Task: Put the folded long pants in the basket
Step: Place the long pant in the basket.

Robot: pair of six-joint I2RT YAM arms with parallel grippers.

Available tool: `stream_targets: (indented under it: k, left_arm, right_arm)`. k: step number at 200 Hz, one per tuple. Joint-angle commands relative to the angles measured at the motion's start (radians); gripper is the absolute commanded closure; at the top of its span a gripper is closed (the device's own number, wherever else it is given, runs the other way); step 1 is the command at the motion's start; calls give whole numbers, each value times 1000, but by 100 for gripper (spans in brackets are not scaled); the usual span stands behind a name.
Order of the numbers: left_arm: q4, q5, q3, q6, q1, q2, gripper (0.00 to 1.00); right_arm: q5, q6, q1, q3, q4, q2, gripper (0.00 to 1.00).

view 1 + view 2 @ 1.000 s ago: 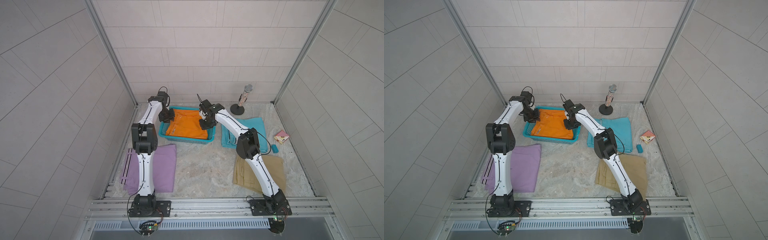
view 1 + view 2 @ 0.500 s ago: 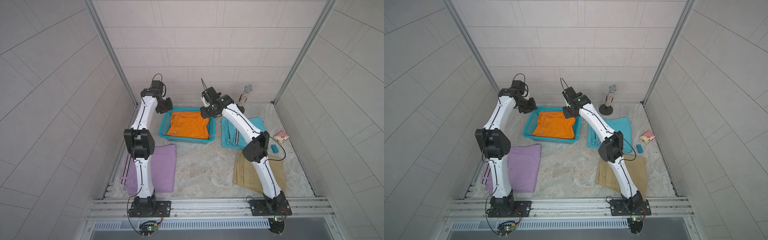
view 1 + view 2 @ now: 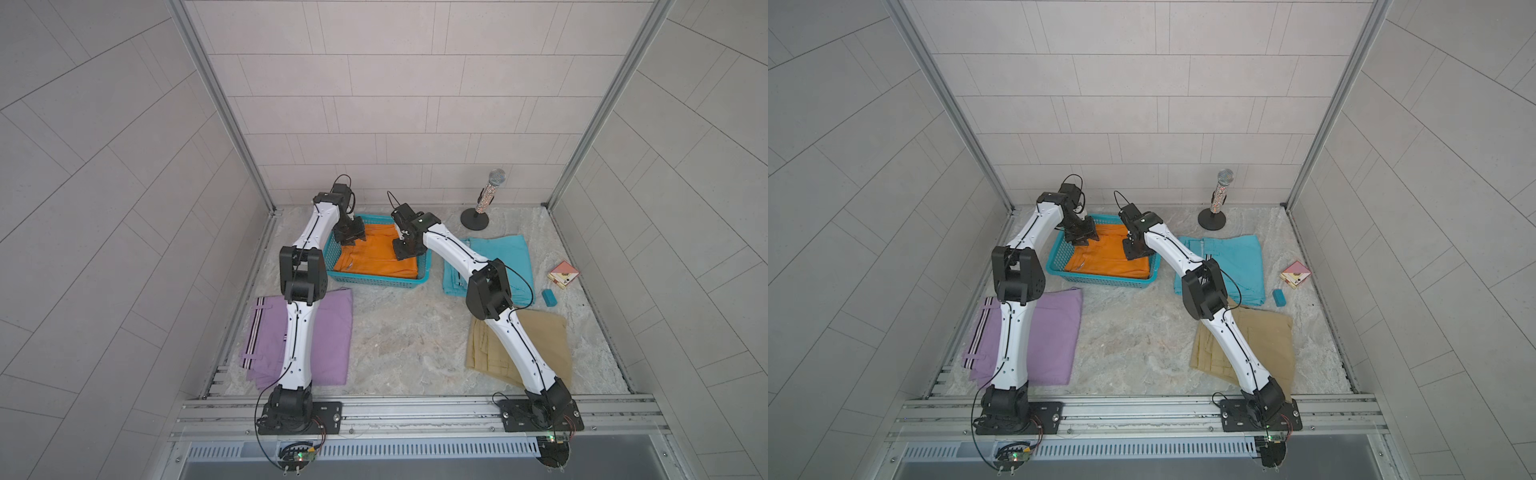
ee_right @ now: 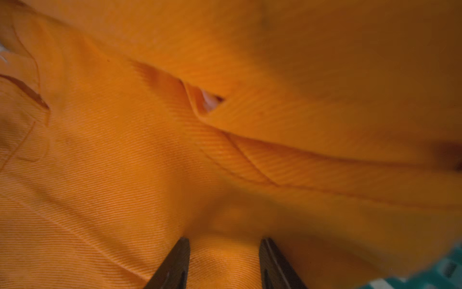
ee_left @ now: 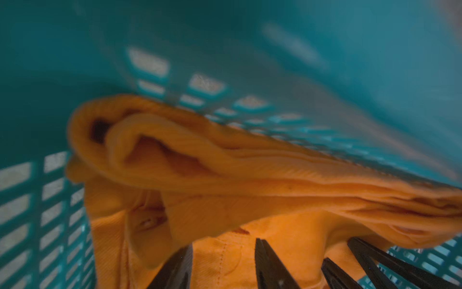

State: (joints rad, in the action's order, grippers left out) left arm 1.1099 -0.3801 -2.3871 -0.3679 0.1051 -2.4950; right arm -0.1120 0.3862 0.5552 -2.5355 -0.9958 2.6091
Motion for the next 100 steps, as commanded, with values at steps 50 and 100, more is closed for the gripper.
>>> stream_targets:
  k: [50, 100]
  left_arm:
    - [192, 76, -95, -25, -5, 328, 0]
    - [253, 271, 356, -184, -72, 795, 0]
  right_arm:
    - [-80, 6, 17, 5, -32, -279, 11]
    - [-148, 136, 261, 706, 356, -758, 1]
